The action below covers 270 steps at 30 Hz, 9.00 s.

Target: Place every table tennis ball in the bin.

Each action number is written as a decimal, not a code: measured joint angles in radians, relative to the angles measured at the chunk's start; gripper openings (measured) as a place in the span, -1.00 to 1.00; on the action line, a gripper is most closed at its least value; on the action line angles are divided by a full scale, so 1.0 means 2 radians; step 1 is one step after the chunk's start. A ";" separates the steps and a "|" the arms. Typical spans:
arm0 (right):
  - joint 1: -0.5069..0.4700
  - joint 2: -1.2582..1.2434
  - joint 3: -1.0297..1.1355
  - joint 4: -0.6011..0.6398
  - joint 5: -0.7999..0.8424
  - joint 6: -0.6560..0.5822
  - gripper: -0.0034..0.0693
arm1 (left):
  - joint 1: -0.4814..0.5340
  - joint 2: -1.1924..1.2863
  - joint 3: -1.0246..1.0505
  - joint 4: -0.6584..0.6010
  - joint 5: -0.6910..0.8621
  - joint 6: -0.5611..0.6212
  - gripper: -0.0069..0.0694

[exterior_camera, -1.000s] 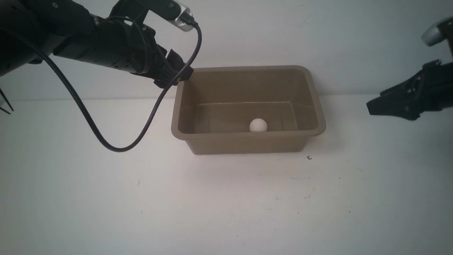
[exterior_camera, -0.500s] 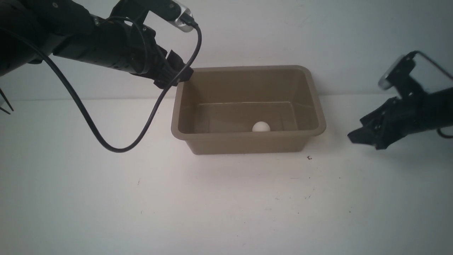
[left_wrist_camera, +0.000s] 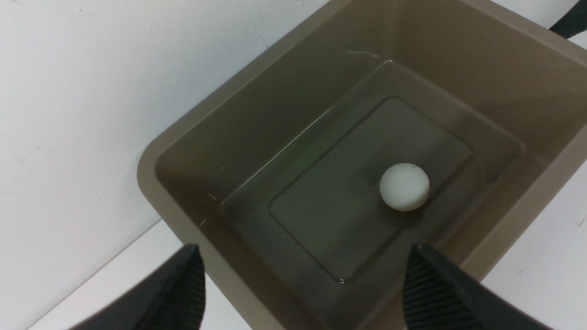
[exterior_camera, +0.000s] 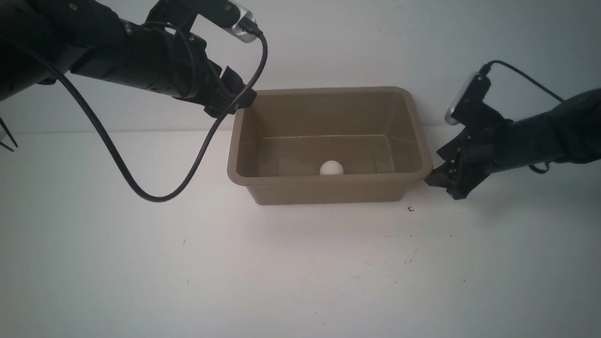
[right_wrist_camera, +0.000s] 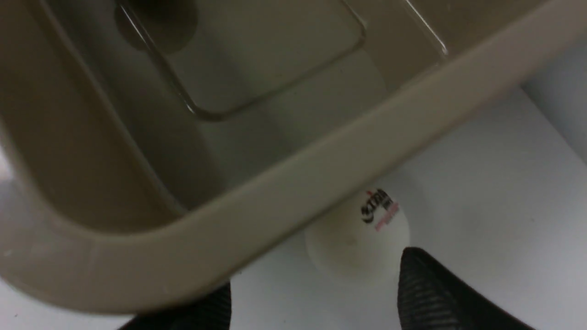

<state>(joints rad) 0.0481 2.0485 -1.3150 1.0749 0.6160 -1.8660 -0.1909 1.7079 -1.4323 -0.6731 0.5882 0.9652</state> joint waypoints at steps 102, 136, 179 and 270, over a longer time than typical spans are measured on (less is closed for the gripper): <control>-0.006 -0.245 -0.037 -0.030 0.035 0.200 0.69 | 0.152 0.271 -0.009 -0.487 0.120 0.700 0.54; -0.006 -0.245 -0.037 -0.057 0.049 0.204 0.69 | 0.078 0.353 -0.134 -0.366 -0.003 0.544 0.08; -0.066 -0.494 -0.037 -0.132 0.027 0.387 0.69 | 0.092 0.135 -0.133 -0.355 0.088 0.322 0.54; -0.002 -0.831 0.490 -0.452 0.027 0.857 0.56 | 0.080 0.019 -0.133 -0.382 0.215 0.215 0.52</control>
<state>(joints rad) 0.0431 0.3860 -0.3349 0.1712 0.6691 -0.1528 -0.0315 1.7468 -1.6975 -1.4370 1.0186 1.3959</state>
